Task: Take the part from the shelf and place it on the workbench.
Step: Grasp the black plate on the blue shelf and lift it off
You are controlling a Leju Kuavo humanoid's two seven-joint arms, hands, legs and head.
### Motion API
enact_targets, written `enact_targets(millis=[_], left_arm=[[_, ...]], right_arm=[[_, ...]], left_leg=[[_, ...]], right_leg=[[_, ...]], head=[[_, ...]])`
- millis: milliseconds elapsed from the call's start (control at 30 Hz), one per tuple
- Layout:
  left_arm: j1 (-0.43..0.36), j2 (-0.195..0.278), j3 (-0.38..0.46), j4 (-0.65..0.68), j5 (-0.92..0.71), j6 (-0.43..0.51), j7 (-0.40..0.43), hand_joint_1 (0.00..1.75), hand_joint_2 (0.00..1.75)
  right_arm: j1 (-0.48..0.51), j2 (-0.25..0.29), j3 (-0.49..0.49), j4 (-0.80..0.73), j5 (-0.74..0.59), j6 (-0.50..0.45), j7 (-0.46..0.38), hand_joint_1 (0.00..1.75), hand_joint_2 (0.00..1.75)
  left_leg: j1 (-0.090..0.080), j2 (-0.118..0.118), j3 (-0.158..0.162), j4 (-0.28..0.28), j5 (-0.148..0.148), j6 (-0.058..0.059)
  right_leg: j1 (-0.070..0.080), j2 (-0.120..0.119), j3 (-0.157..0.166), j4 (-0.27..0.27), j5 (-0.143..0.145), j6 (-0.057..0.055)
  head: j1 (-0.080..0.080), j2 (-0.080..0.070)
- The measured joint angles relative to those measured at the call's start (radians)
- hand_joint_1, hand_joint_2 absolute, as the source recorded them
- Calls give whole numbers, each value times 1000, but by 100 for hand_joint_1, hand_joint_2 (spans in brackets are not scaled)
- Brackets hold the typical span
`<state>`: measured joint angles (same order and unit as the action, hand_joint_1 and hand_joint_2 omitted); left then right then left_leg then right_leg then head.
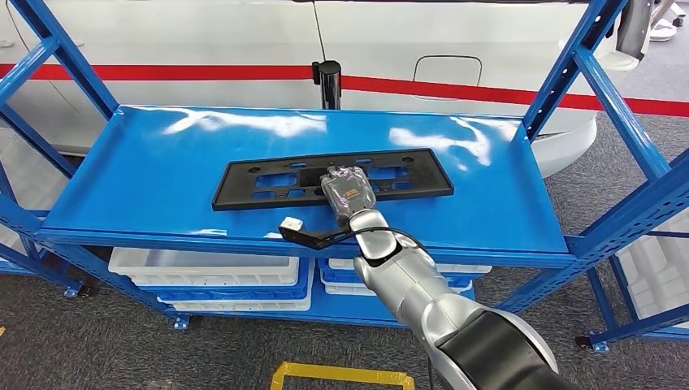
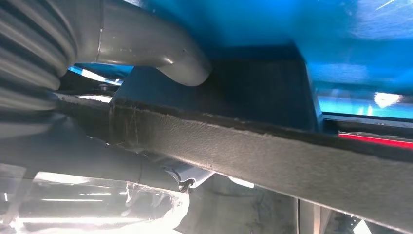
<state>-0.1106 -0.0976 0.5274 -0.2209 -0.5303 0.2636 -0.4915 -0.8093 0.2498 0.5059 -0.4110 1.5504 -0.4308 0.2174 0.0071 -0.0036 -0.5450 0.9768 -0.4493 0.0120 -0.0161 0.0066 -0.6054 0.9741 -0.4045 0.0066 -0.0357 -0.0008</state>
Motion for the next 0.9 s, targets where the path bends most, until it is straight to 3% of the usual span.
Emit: enact_targets(millis=[200, 333, 467, 667, 900], left_arm=[[0, 0, 5, 0, -3, -1, -5, 0, 0], [0, 0, 16, 0, -3, -5, -19, 0, 0], [2, 0, 25, 0, -2, -8, -30, 0, 175], [5, 0, 45, 0, -1, -15, -41, 0, 175], [16, 0, 69, 0, 9, -25, -62, 0, 175]], right_arm=[[0, 2, -32, -4, -48, -61, -71, 175, 175], [-4, 3, -103, -50, -228, -134, -230, 175, 175], [-2, 6, -190, -175, -486, -125, -414, 175, 175], [58, 8, -237, -495, -873, 16, -523, 175, 175], [176, -10, -241, -870, -1155, 107, -581, 175, 175]], left_leg=[[0, 0, 0, 0, 0, 0], [0, 0, 0, 0, 0, 0], [0, 0, 0, 0, 0, 0], [0, 0, 0, 0, 0, 0], [0, 0, -1, 0, -1, 0]], right_leg=[[0, 0, 0, 0, 0, 0], [0, 0, 0, 0, 0, 0], [0, 0, 0, 0, 0, 0], [0, 0, 0, 0, 0, 0], [0, 0, -1, 0, 0, 0]], head=[[0, 0], [0, 0], [0, 0], [0, 0], [0, 0]])
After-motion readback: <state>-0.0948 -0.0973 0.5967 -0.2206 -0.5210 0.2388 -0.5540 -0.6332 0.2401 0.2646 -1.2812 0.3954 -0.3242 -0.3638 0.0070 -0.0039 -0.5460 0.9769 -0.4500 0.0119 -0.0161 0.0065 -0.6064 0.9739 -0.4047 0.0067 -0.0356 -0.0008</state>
